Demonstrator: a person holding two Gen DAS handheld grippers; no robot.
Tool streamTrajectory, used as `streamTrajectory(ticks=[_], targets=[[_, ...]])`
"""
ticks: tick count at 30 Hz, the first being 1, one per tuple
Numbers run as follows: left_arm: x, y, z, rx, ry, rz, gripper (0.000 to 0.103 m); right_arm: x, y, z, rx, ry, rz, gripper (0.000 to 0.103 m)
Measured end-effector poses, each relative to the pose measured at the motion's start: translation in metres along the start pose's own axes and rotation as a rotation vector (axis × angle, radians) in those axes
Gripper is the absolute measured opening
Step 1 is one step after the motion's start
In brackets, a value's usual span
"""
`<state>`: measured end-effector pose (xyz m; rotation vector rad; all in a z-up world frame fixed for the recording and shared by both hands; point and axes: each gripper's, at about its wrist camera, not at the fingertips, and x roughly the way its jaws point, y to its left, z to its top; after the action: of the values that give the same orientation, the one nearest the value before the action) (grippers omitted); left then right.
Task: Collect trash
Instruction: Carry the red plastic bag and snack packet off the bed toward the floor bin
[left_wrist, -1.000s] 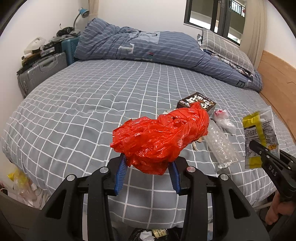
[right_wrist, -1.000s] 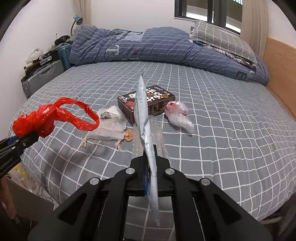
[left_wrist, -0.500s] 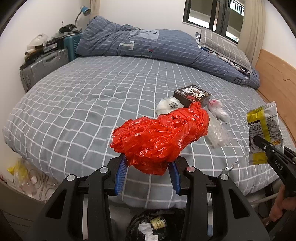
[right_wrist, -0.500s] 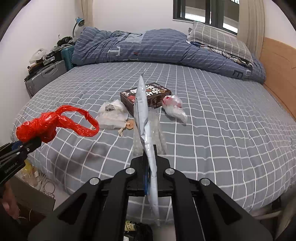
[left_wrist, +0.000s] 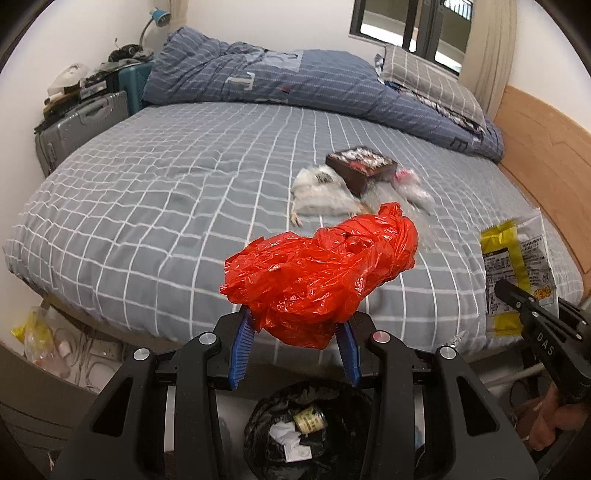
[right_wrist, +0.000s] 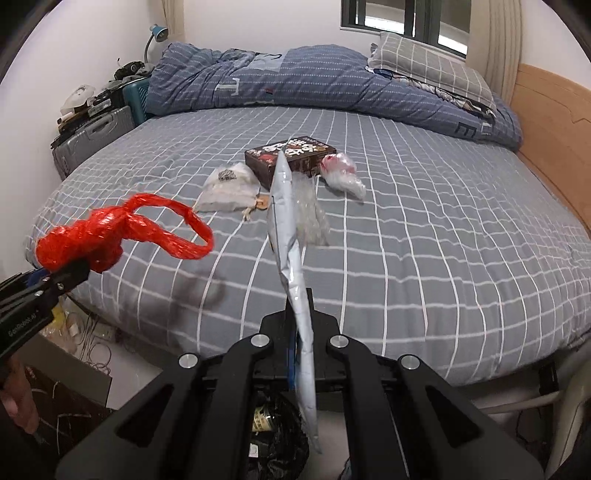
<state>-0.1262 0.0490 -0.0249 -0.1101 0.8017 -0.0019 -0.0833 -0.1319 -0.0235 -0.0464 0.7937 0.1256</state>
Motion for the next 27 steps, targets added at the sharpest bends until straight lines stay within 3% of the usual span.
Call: streamTrajectory(ticks=[9,27], targets=[[-0.011,-0.012,-0.034,0.049,0.065,-0.006,0.039,-0.020,0.014,-0.034,-0.018,0.032,-0.006,0.003],[-0.029,-0.004,-0.097,0.044,0.201,0.008,0.039,-0.042,0.023,-0.080,0.024,0.118,0.032,0.003]])
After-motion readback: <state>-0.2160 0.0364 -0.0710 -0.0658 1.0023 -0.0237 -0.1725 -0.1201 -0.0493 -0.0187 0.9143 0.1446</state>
